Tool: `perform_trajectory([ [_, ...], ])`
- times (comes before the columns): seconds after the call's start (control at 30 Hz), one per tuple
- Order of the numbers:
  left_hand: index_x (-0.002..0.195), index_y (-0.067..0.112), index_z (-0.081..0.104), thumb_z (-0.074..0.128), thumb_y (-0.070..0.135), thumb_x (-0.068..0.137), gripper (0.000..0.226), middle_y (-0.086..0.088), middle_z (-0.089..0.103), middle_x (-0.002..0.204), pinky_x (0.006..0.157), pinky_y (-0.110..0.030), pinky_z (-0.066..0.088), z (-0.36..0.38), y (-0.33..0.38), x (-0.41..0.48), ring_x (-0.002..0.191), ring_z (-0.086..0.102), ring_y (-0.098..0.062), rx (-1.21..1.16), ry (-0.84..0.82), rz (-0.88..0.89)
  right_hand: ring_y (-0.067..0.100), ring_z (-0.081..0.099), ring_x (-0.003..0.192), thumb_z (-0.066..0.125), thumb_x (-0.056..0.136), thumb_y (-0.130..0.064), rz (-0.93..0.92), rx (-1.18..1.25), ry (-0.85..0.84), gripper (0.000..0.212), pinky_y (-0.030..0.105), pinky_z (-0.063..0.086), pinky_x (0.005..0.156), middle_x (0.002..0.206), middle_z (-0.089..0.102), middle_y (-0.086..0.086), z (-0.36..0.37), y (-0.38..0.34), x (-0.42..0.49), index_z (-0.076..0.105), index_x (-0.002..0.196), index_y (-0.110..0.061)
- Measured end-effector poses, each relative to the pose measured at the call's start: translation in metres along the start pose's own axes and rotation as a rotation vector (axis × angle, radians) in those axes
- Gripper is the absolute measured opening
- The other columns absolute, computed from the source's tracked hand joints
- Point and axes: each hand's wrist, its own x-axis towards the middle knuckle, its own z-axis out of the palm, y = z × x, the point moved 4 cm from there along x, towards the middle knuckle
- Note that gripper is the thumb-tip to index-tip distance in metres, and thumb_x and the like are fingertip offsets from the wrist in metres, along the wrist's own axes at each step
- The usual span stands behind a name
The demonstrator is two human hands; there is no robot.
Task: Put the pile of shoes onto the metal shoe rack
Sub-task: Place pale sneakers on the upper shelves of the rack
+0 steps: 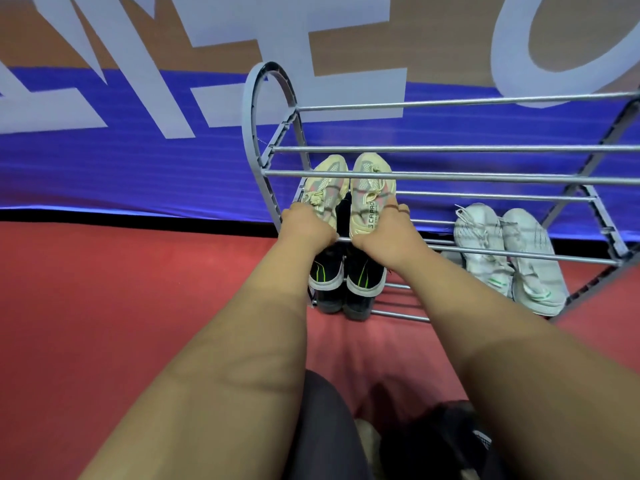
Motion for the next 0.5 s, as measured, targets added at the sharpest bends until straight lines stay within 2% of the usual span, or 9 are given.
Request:
perform_trajectory([
  [0.1, 0.139, 0.004, 0.043, 0.089, 0.016, 0.074, 0.08, -0.014, 0.052, 0.138, 0.072, -0.032, 0.045, -0.001, -0.006, 0.004, 0.117, 0.061, -0.033, -0.034, 0.0, 0.014, 0.031, 0.055, 0.118, 0.084, 0.078, -0.032, -0.029, 0.021, 0.002, 0.092, 0.025, 0.042, 0.087, 0.132, 0.042, 0.012, -0.004, 0.001, 0.0, 0.036, 0.151, -0.006],
  [0.2, 0.136, 0.004, 0.047, 0.09, 0.02, 0.075, 0.076, -0.014, 0.056, 0.135, 0.076, -0.034, 0.048, -0.005, -0.008, 0.005, 0.116, 0.062, -0.036, -0.093, 0.093, 0.077, 0.027, 0.054, 0.121, 0.086, 0.077, -0.032, -0.053, 0.039, -0.005, 0.089, 0.022, 0.039, 0.089, 0.13, 0.045, 0.011, -0.004, 0.0, -0.002, 0.039, 0.15, -0.009],
  [0.33, 0.139, 0.006, 0.047, 0.091, 0.029, 0.077, 0.079, -0.013, 0.055, 0.136, 0.083, -0.037, 0.049, -0.003, -0.009, -0.002, 0.121, 0.06, -0.035, -0.058, 0.075, 0.105, 0.031, 0.054, 0.124, 0.084, 0.078, -0.031, -0.044, 0.021, -0.005, 0.092, 0.026, 0.042, 0.093, 0.135, 0.049, 0.016, -0.004, -0.004, -0.009, 0.036, 0.153, -0.008],
  [0.4, 0.135, 0.005, 0.048, 0.088, 0.025, 0.08, 0.071, -0.014, 0.057, 0.134, 0.075, -0.036, 0.047, -0.006, -0.011, -0.004, 0.118, 0.061, -0.035, -0.022, 0.069, 0.084, 0.034, 0.053, 0.126, 0.081, 0.079, -0.029, -0.038, -0.016, 0.001, 0.089, 0.03, 0.045, 0.098, 0.134, 0.051, 0.018, -0.006, -0.007, -0.014, 0.037, 0.152, -0.005],
  [0.5, 0.132, 0.004, 0.047, 0.07, 0.007, 0.088, 0.05, -0.017, 0.058, 0.132, 0.071, -0.035, 0.045, -0.012, -0.01, -0.011, 0.115, 0.063, -0.036, 0.042, 0.086, 0.07, 0.037, 0.051, 0.126, 0.077, 0.079, -0.025, -0.041, -0.097, 0.004, 0.078, 0.037, 0.044, 0.104, 0.132, 0.053, 0.019, -0.012, -0.009, -0.026, 0.044, 0.145, -0.002],
])
